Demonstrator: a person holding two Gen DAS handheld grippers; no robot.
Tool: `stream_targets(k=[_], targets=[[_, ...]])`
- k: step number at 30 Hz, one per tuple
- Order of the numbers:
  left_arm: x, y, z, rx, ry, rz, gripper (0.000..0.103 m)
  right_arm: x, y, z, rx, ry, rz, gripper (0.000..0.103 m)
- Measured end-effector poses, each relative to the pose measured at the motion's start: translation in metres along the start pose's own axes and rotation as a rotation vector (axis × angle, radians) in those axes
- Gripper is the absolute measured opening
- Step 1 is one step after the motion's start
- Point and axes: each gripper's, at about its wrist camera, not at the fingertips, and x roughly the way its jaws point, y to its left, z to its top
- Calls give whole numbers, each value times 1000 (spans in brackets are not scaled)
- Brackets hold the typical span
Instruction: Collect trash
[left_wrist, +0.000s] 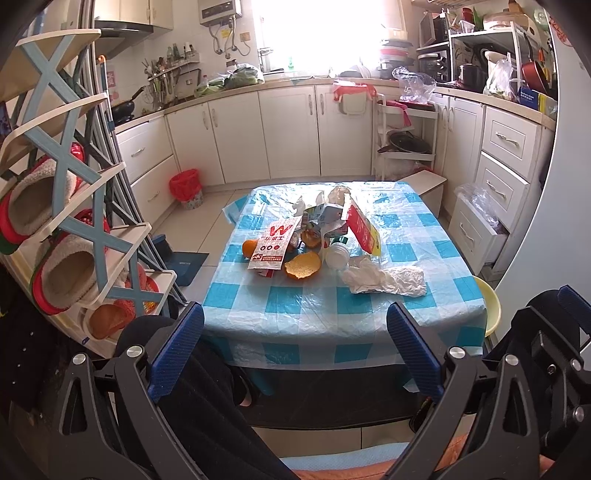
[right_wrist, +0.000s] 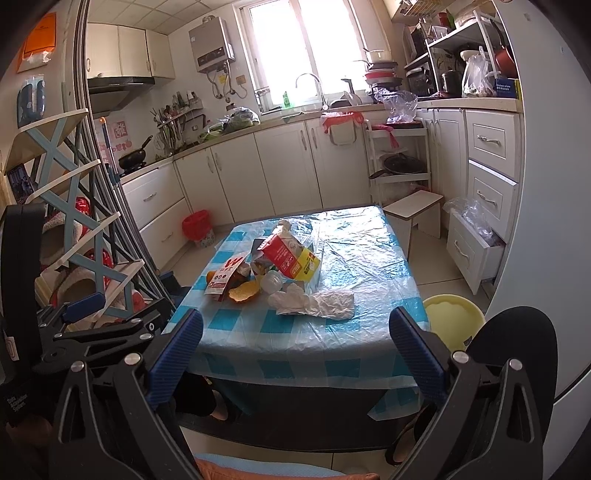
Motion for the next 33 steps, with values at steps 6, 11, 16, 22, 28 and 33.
stream_targets(k=[6,11,16,22,28,33], targets=[[-1,0,0,-1,0,0,95,1,1,-1,-1,2,-1,97],[-1,0,-1,-1,0,-1,95,2,2,-2,-3,7,1,97],[0,0,0,0,0,-1,95,2,2,-1,-2,9,2,97],[0,0,0,1,-1,0,95,3,2,-1,-1,11,4,97],[-2,-2,-7,13,5,8,95,5,1,-1,12,21,23,97],[16,6,-5,0,22,25,95,21,-2,3,31,49,40,97]])
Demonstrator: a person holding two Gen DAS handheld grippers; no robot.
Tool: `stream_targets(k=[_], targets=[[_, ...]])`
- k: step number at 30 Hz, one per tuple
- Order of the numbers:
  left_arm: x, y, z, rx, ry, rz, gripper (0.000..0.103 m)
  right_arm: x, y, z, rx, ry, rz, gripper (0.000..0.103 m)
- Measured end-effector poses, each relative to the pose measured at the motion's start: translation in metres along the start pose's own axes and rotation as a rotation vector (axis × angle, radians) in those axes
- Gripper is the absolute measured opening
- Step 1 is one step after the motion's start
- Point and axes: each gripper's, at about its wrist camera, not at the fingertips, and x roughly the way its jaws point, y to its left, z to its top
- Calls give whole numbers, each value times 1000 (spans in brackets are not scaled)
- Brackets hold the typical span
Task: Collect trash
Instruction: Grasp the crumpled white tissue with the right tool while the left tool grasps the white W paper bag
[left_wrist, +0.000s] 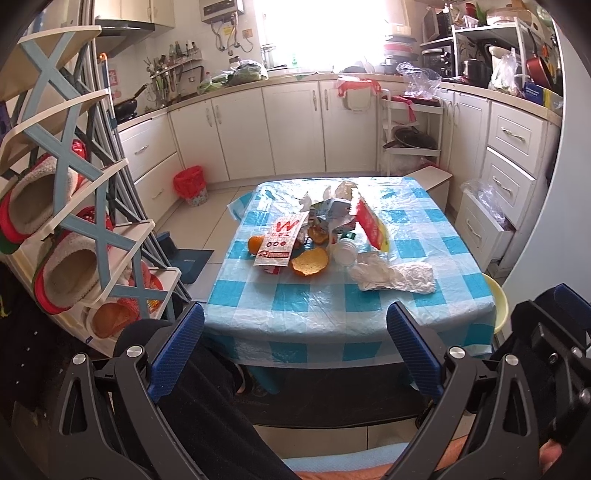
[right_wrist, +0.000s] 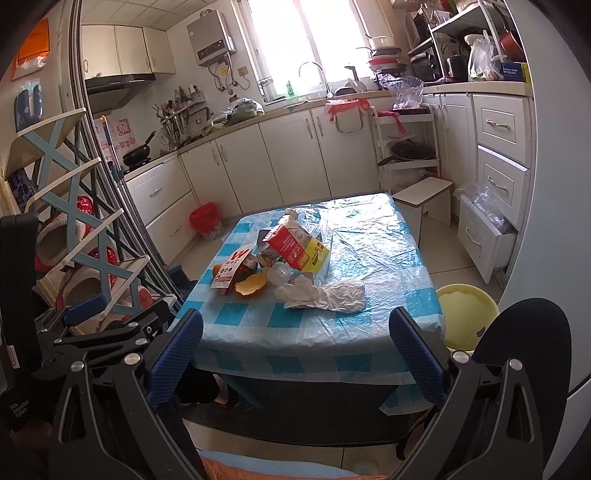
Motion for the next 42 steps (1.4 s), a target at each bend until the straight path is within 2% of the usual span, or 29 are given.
stream_targets(k=[7,13,18,21,29,31,34,36,37,38,39,40,41,42], targets=[[49,11,16,-22,43,-27,95,38,-4,11,-11,44,-19,97],[114,22,30,-32,78,-18,95,107,-11,21,-75,123,-31,97],[165,22,37,-13,125,-8,95,164,-17,20,-146,209,-26,97],[194,17,43,13,144,1,95,192,-26,19,-144,267,-20,97],[257,3,59,89,188,50,95,226,-47,12,-147,333,-26,96],[269,2,62,93,199,61,92,234,-48,9,-144,347,-18,94],[285,2,64,94,222,52,82,243,-48,2,-150,390,-1,81],[293,6,63,73,239,32,67,241,-44,-1,-183,375,0,74],[296,9,62,57,249,16,61,239,-44,-1,-190,370,2,65],[298,13,62,33,252,-6,49,237,-44,-1,-188,365,7,54],[297,16,62,15,252,-24,36,235,-46,0,-178,362,10,50],[297,18,62,-1,252,-41,29,233,-49,-1,-161,359,19,40],[296,22,62,-21,250,-58,17,231,-53,-1,-143,358,28,29],[295,25,62,-34,246,-69,12,231,-55,-1,-128,358,31,24]])
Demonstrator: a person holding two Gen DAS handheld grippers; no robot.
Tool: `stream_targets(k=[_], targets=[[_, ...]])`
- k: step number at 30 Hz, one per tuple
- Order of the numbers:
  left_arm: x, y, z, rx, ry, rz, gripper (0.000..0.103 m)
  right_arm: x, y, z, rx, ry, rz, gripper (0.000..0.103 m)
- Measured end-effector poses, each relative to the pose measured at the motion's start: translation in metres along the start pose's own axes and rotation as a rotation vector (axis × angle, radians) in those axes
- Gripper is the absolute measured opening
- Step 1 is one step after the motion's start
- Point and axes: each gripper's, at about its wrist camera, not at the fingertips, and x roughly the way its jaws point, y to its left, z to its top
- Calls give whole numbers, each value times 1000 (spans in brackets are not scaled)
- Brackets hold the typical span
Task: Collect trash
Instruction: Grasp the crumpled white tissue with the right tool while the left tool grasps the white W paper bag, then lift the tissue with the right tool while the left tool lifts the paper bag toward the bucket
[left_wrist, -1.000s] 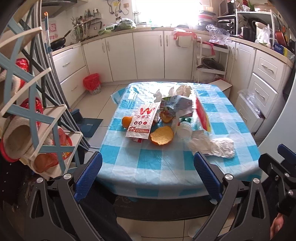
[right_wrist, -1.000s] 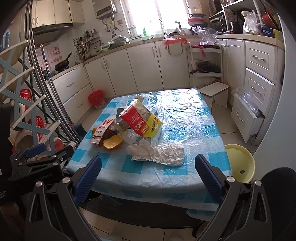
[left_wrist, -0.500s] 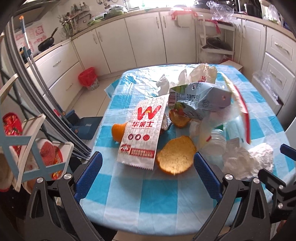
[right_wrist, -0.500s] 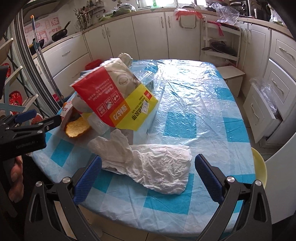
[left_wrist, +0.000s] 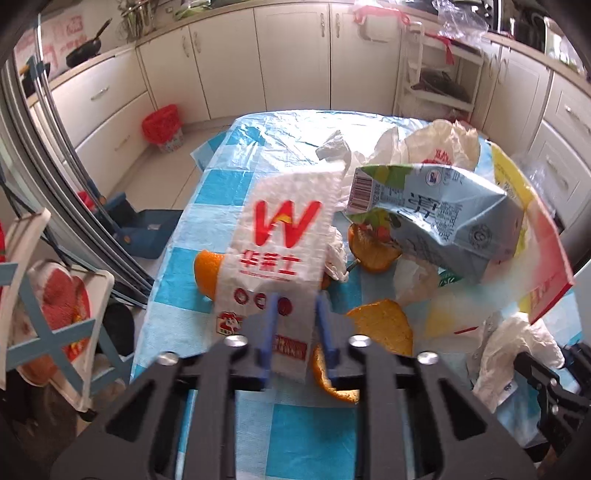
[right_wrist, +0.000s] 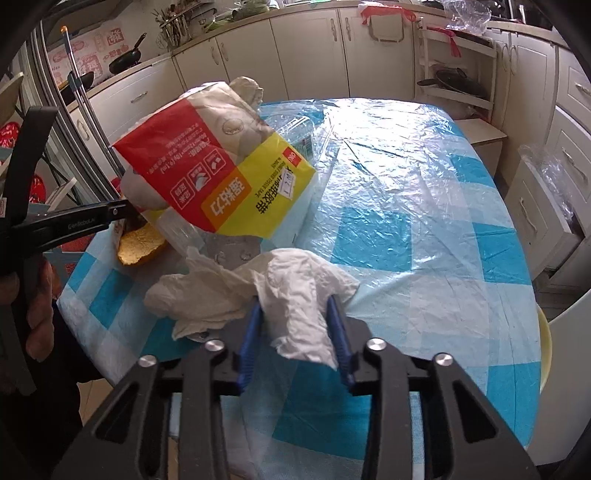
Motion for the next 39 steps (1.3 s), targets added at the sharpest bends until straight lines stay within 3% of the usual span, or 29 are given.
stream_targets(k=[2,5,12,17,19,20,21,22,26,31,32,34,36,38,39], targets=[[-3,4,0,-14,-6,-13,2,1,-6,-1,27,1,26,13],[-12,10,-1,-34,-26,-37,0,-4,-9,-6,45,-6,45,8],[-44,21,-6,-67,-93,-88,0,-14,-15,-2,76,-53,59,7],[-42,33,-14,-111,-55,-114,1,-18,-21,1,94,-77,68,7],[-34,40,-15,-143,-24,-121,11,-17,-20,-2,94,-78,73,7],[-32,44,-15,-160,-14,-110,35,-18,-20,-4,94,-77,74,7],[-32,48,-15,-177,-18,-93,67,-18,-19,-6,95,-76,76,7],[-32,53,-15,-195,-36,-67,76,-17,-19,-6,95,-73,79,7],[-22,64,-9,-220,-23,-12,87,-17,-21,-8,103,-69,81,7],[3,52,-3,-176,25,13,87,-13,-21,-7,106,-62,82,7],[7,49,-3,-170,33,8,87,-12,-21,-7,104,-59,82,7],[14,48,-3,-179,56,-16,68,-11,-20,-8,103,-56,80,7],[19,51,-6,-203,87,-39,29,-9,-20,-8,103,-55,79,7],[20,58,-9,-236,98,-48,5,-9,-19,-7,102,-56,79,7],[19,62,-11,-250,93,-59,2,-9,-19,-7,101,-58,78,7]])
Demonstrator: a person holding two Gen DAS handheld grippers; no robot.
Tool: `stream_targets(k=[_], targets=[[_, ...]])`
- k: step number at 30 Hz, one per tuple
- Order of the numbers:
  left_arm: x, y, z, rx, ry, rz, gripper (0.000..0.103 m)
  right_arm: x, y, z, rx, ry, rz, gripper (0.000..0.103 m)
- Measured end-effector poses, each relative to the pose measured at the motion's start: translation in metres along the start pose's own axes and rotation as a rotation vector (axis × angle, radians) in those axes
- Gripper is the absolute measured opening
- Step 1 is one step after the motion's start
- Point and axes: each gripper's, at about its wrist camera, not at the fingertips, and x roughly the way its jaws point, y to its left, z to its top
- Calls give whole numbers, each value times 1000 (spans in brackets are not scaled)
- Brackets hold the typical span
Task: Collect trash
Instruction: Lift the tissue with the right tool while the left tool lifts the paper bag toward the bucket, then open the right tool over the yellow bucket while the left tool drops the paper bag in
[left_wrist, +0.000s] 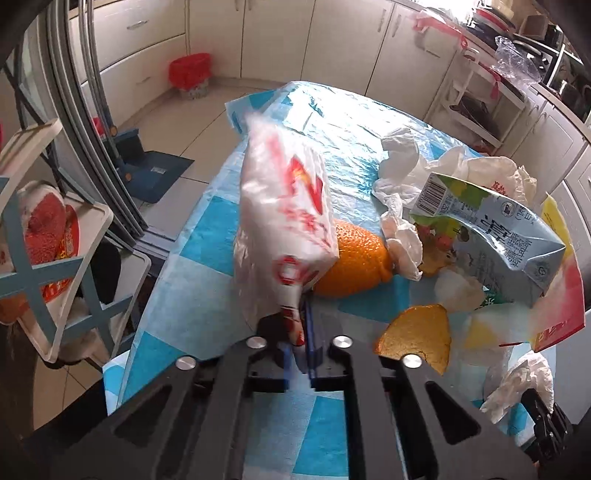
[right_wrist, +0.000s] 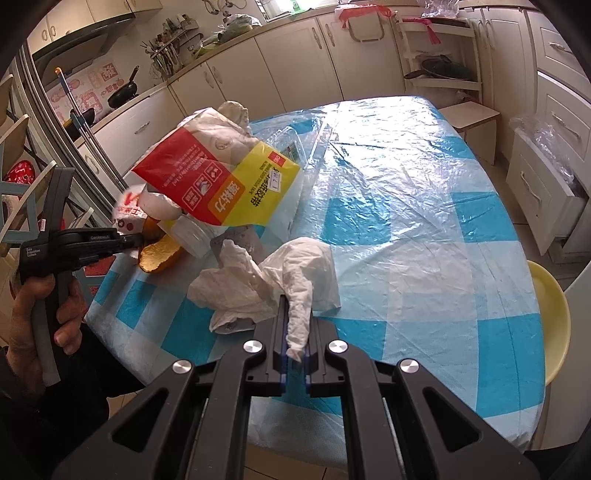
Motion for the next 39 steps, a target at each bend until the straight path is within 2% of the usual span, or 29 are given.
stream_targets(k=[6,10,12,16,19,24,27,31,36,39], targets=[[-31,4,-3,1,-93,-38,0,-6,6,4,-16,-21,-4,7],[-65,-9,-11,47,-165,-112,0,-19,4,7,-14,-55,-15,7],[-85,-24,-18,94,-198,-161,0,-29,-1,10,1,-79,-24,7],[-112,-59,-32,175,-215,-246,0,-50,-19,16,49,-129,-53,7],[-132,-100,-44,260,-218,-328,0,-65,-33,19,79,-162,-88,7],[-145,-169,-66,387,-177,-451,0,-91,-78,27,145,-193,-198,7],[-134,-208,-79,443,-118,-510,0,-101,-115,30,190,-169,-291,7],[-101,-262,-101,512,-2,-572,0,-92,-167,34,226,-57,-412,7],[-64,-313,-129,563,115,-594,0,-53,-213,33,234,140,-467,7],[-45,-338,-136,583,167,-600,0,-28,-236,30,283,242,-452,7]])
